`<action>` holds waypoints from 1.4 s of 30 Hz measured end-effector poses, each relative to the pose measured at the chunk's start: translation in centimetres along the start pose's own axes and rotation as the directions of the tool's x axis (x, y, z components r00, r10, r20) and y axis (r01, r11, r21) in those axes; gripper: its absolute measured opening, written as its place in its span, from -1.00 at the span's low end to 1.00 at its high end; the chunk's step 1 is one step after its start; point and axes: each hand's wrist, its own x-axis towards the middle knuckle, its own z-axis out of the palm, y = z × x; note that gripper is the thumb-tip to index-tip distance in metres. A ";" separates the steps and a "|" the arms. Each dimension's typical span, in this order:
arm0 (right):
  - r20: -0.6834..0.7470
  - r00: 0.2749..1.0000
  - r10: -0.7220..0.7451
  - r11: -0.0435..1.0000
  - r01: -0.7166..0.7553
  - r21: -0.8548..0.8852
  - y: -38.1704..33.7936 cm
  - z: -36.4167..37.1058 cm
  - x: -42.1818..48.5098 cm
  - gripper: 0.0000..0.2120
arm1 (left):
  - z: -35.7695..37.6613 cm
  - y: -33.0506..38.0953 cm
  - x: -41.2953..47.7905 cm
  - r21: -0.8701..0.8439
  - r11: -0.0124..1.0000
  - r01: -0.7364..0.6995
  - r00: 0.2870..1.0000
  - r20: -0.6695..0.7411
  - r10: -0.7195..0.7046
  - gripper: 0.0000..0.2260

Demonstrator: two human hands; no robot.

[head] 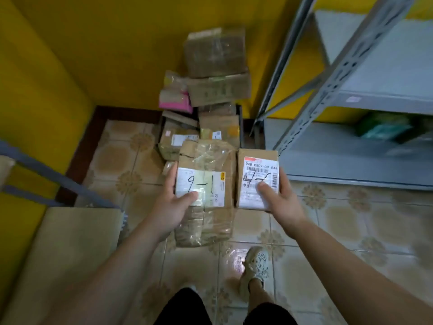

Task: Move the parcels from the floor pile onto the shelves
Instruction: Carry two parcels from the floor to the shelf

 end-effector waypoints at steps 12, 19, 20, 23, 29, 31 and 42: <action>-0.455 0.868 -0.198 0.965 0.255 0.066 -7.8 -12.0 -20.7 -0.30 | 5.6 15.4 -11.9 0.008 0.922 -0.388 0.870 0.334 0.363 -0.26; -0.607 0.768 -0.203 0.955 0.293 0.051 -3.1 -25.6 -30.0 -0.41 | 19.8 17.4 -20.8 -0.072 0.905 -0.420 0.787 0.467 0.403 -0.34; -0.634 0.748 -0.198 0.957 0.289 0.042 -2.2 -27.5 -31.6 -0.43 | 22.3 17.4 -22.1 -0.084 0.913 -0.400 0.775 0.500 0.386 -0.34; -0.682 0.708 -0.183 0.962 0.273 0.026 0.6 -33.1 -35.4 -0.42 | 29.0 17.5 -25.7 -0.118 0.942 -0.315 0.746 0.583 0.323 -0.35; -0.732 0.676 -0.086 0.966 0.237 0.106 4.7 -41.3 -37.7 -0.37 | 38.2 19.1 -28.5 -0.124 0.964 -0.236 0.702 0.664 0.258 -0.33; -0.733 0.678 -0.061 0.963 0.232 0.134 5.3 -43.4 -37.0 -0.38 | 40.7 19.6 -28.3 -0.116 0.964 -0.240 0.699 0.668 0.254 -0.34; -0.679 0.733 0.047 0.965 0.141 0.219 6.8 -56.3 -24.1 -0.41 | 55.8 21.2 -16.4 -0.075 0.986 -0.150 0.725 0.669 0.161 -0.37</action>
